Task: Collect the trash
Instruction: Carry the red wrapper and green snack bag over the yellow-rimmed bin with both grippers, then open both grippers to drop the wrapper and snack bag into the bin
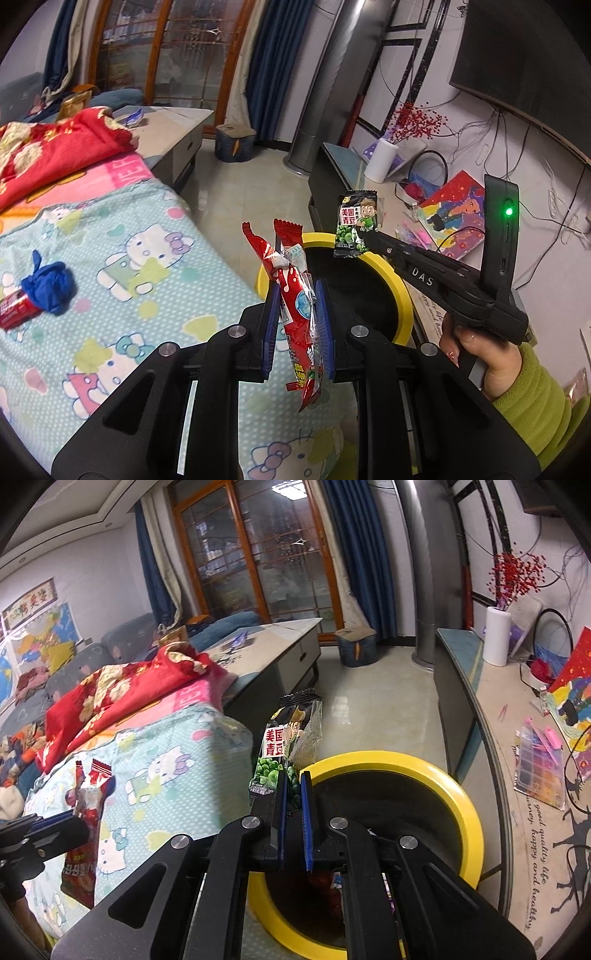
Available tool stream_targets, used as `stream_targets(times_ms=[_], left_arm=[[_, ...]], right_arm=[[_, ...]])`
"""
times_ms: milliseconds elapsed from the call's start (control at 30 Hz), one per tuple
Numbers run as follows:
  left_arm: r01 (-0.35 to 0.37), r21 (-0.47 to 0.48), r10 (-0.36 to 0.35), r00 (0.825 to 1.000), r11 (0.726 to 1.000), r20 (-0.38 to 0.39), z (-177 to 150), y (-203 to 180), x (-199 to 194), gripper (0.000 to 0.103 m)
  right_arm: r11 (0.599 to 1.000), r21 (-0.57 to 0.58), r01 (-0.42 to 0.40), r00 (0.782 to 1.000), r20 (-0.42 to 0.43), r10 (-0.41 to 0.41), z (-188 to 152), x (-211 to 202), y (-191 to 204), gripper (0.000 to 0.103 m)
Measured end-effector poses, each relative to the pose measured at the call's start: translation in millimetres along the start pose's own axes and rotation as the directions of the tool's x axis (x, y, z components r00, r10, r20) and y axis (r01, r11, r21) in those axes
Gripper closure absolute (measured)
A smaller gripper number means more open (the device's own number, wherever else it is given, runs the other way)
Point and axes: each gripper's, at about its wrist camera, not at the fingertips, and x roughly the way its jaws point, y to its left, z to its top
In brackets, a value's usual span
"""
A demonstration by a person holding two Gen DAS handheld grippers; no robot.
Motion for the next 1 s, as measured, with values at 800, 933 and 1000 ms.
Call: stream_targets(times_ms=[800, 933, 1000], left_arm=[[0.037, 0.101, -0.031, 0.998, 0.994, -0.063, 11, -47, 63, 0.089], [0.052, 0.116, -0.042, 0.996, 0.992, -0.082, 7, -52, 76, 0.089], [0.064, 0.122, -0.053, 0.995, 0.991, -0.089, 4, -56, 84, 0.089]], right_arm=[[0.987, 0.127, 0.1, 0.994, -0.049, -0.094, -10, 1, -79, 0.096], [0.985, 0.133, 0.109, 0.992, -0.078, -0.099, -15, 5, -86, 0.096], [0.984, 0.137, 0.116, 0.991, -0.089, -0.105, -18, 7, -91, 0.095]])
